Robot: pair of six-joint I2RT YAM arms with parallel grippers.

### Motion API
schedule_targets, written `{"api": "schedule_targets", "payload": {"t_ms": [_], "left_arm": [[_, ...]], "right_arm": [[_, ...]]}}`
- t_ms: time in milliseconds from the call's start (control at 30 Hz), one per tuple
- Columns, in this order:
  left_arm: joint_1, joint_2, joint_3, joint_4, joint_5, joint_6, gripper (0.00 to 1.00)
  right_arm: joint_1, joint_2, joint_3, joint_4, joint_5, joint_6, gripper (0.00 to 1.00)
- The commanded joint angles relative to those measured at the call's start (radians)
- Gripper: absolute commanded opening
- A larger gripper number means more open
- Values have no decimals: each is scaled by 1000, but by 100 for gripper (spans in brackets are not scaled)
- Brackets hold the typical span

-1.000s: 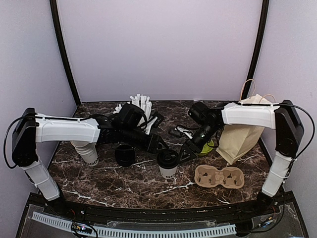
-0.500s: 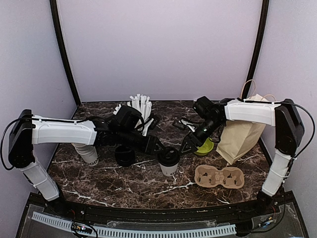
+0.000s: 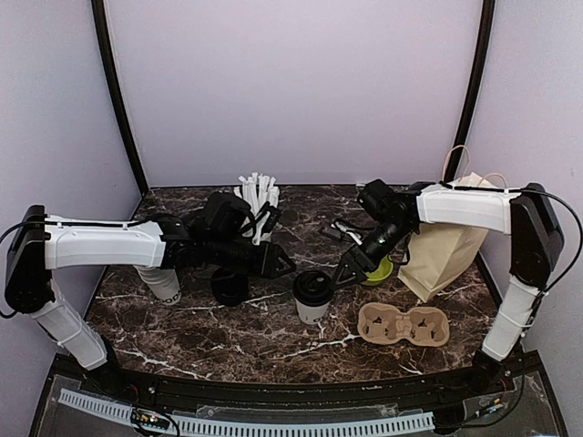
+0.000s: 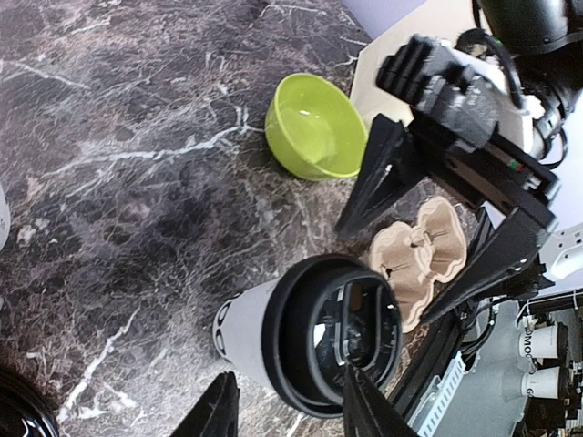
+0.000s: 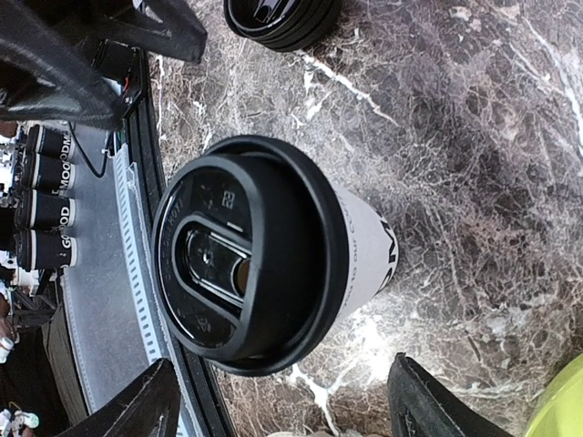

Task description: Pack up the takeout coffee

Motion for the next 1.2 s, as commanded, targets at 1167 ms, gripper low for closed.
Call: {"api": "schedule_targets", "payload": {"t_ms": [1167], "left_arm": [[34,121,12,81,88,-27,39]], "right_arm": [[57,49,6,61,79,53,73]]}}
